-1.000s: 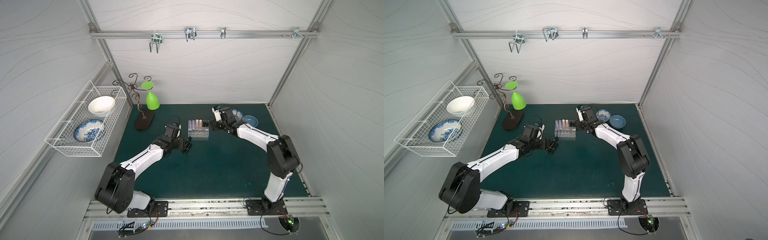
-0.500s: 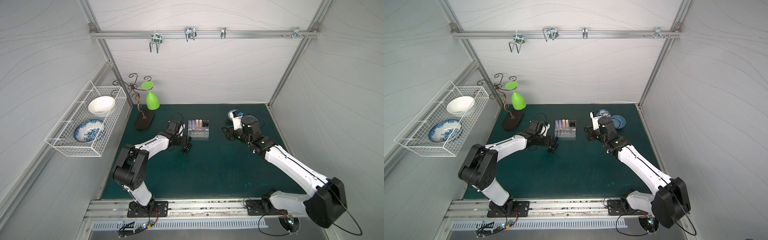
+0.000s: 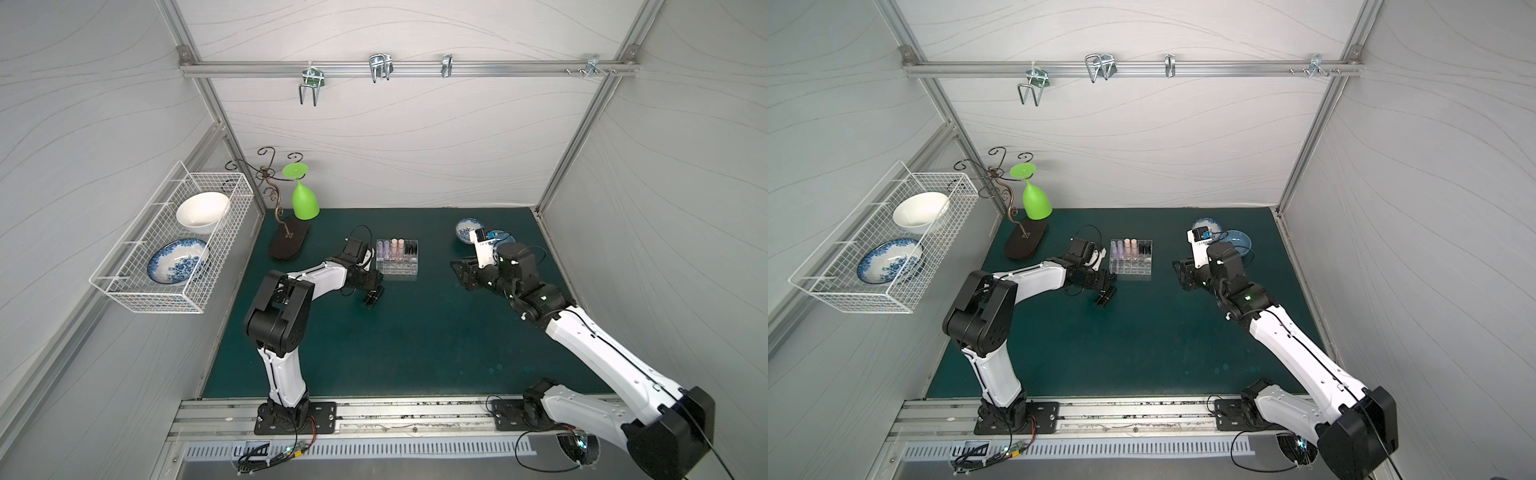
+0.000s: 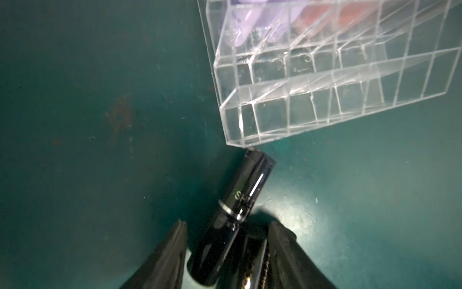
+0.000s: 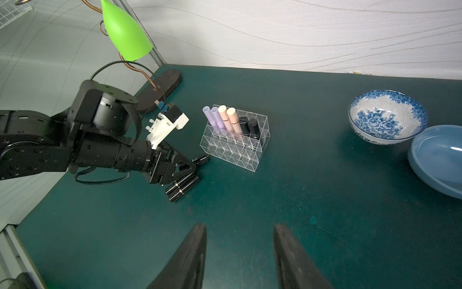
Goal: Arrange the lipsticks in the organizer
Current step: Pick up the lipstick at the center of the board.
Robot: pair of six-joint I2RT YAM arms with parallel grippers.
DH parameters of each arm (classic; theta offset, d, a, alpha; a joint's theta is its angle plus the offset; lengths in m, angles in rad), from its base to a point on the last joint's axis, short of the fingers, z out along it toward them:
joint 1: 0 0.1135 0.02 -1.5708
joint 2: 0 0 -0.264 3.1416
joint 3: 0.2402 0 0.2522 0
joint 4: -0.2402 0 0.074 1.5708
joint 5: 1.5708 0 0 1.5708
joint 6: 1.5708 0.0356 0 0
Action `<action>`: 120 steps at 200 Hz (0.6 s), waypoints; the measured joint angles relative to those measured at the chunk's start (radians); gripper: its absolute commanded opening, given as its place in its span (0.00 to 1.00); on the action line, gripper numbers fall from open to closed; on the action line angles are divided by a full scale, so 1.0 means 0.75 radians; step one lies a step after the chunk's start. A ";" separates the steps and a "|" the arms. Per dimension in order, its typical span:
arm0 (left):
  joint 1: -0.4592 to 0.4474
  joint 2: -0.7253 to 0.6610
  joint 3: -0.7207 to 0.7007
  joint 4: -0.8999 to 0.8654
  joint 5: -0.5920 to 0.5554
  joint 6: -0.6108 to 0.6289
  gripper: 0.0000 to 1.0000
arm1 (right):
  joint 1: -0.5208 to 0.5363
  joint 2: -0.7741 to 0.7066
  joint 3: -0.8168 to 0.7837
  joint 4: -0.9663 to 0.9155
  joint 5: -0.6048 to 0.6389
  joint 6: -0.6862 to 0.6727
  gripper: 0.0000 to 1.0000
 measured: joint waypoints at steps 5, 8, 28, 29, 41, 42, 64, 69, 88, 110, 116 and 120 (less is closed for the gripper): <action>0.002 0.006 0.006 -0.002 -0.003 0.002 0.56 | 0.000 0.000 -0.001 -0.001 -0.003 0.004 0.47; 0.003 0.009 0.010 -0.002 -0.005 0.004 0.55 | 0.000 0.000 -0.001 -0.001 -0.005 0.005 0.47; 0.012 0.017 0.018 -0.001 -0.013 0.005 0.54 | 0.000 0.000 -0.001 -0.001 -0.014 0.013 0.47; 0.012 0.017 0.018 -0.001 -0.014 0.005 0.54 | 0.000 0.000 -0.001 -0.001 -0.014 0.014 0.47; 0.018 0.021 0.018 -0.001 -0.016 0.005 0.53 | 0.000 0.000 -0.002 -0.001 -0.017 0.015 0.47; 0.018 0.022 0.018 -0.001 -0.017 0.006 0.53 | 0.000 0.000 -0.002 -0.001 -0.017 0.015 0.47; 0.030 0.031 0.018 0.002 -0.018 0.004 0.51 | 0.000 -0.001 -0.008 -0.002 -0.023 0.016 0.47; 0.033 0.034 0.018 0.002 -0.018 0.004 0.50 | 0.000 -0.001 -0.009 -0.002 -0.024 0.016 0.47; 0.039 0.042 0.019 0.003 -0.021 0.004 0.48 | 0.000 -0.002 -0.014 -0.004 -0.026 0.016 0.47; 0.047 0.042 0.019 0.004 -0.021 0.003 0.47 | 0.000 -0.003 -0.016 -0.010 -0.031 0.015 0.47; 0.050 0.043 0.019 0.005 -0.021 0.003 0.46 | 0.000 -0.004 -0.016 -0.010 -0.032 0.015 0.47; 0.051 0.044 0.019 0.008 -0.021 0.002 0.45 | 0.000 -0.004 -0.016 -0.010 -0.033 0.015 0.47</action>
